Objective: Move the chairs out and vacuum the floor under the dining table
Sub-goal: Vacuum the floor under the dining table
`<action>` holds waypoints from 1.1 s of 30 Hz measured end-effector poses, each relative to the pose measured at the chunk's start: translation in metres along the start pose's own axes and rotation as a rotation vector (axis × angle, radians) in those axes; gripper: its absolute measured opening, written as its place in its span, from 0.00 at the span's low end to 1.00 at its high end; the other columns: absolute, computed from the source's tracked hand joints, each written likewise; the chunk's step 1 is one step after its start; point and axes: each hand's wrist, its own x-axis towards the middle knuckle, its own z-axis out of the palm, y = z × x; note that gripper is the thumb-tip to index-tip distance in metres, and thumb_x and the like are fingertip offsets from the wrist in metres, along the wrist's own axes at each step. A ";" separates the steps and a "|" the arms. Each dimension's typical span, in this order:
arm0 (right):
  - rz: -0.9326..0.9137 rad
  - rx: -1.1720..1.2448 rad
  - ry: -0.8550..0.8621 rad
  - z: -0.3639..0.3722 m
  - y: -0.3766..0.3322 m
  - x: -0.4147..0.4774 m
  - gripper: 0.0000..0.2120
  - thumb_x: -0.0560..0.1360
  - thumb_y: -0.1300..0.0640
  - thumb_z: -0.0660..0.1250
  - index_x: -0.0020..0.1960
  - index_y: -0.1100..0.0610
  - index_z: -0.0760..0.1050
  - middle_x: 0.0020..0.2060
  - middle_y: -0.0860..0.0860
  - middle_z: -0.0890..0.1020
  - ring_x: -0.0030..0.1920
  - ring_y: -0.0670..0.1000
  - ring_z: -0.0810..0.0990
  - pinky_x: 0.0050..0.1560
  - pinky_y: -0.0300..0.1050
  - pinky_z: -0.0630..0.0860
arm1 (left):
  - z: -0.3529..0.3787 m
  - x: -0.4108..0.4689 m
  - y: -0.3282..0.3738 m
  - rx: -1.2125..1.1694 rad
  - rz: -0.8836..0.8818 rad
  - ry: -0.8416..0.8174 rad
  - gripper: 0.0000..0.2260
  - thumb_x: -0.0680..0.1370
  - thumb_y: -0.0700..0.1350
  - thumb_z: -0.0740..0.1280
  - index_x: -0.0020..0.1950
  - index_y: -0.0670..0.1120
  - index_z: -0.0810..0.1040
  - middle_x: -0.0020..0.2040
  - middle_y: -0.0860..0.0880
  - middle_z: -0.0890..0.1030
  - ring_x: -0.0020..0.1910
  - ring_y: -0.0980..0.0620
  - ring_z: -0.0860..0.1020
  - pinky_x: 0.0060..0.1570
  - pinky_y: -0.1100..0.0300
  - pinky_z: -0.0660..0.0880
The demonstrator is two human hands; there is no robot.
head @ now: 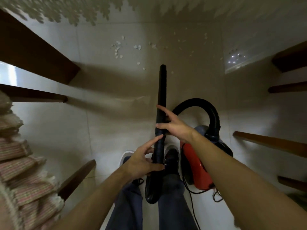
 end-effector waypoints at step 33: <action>0.190 0.246 -0.107 -0.070 0.005 0.041 0.39 0.69 0.63 0.77 0.72 0.38 0.67 0.63 0.61 0.76 0.60 0.57 0.80 0.50 0.52 0.82 | 0.020 0.058 0.019 -0.135 -0.053 0.023 0.38 0.71 0.32 0.75 0.69 0.67 0.69 0.58 0.44 0.78 0.46 0.43 0.84 0.37 0.51 0.81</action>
